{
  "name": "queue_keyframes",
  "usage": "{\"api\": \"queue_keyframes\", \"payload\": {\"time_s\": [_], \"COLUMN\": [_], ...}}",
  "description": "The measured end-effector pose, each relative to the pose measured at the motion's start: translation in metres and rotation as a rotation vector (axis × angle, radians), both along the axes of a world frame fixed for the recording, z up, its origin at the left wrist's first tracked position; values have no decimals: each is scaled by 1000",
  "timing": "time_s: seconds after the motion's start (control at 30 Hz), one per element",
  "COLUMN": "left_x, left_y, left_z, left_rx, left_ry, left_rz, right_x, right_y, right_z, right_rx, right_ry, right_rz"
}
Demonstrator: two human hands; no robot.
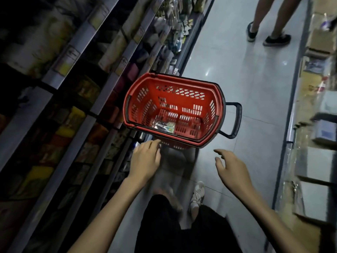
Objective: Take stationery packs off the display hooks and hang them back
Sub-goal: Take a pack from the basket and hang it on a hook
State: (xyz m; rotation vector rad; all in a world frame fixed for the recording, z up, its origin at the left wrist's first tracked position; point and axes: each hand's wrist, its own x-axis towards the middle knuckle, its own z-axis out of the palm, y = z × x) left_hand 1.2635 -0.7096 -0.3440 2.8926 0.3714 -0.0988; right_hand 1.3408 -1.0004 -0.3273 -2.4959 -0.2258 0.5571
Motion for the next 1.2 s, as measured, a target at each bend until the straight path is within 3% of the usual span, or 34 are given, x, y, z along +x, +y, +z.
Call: {"api": "queue_keyframes", "payload": {"time_s": [0.3,0.5,0.83,1.2], "left_x": [95,147,168,170], "left_y": [83,115,134,134], "left_z": [-55,-93,-139,-140], "left_rx": [151,30,-87,-114], "left_ry": [42,150,180,133], "left_rz": [-43,-36,48,91], "right_x": [88,144,227,229], "right_y": [77,140,238,315], "right_z": [-34,-67,-220,-351], "right_rx": [-79,-167,-345,-398], "right_ry": [-87,-82,338,215], "right_rz": [272,397,603,570]}}
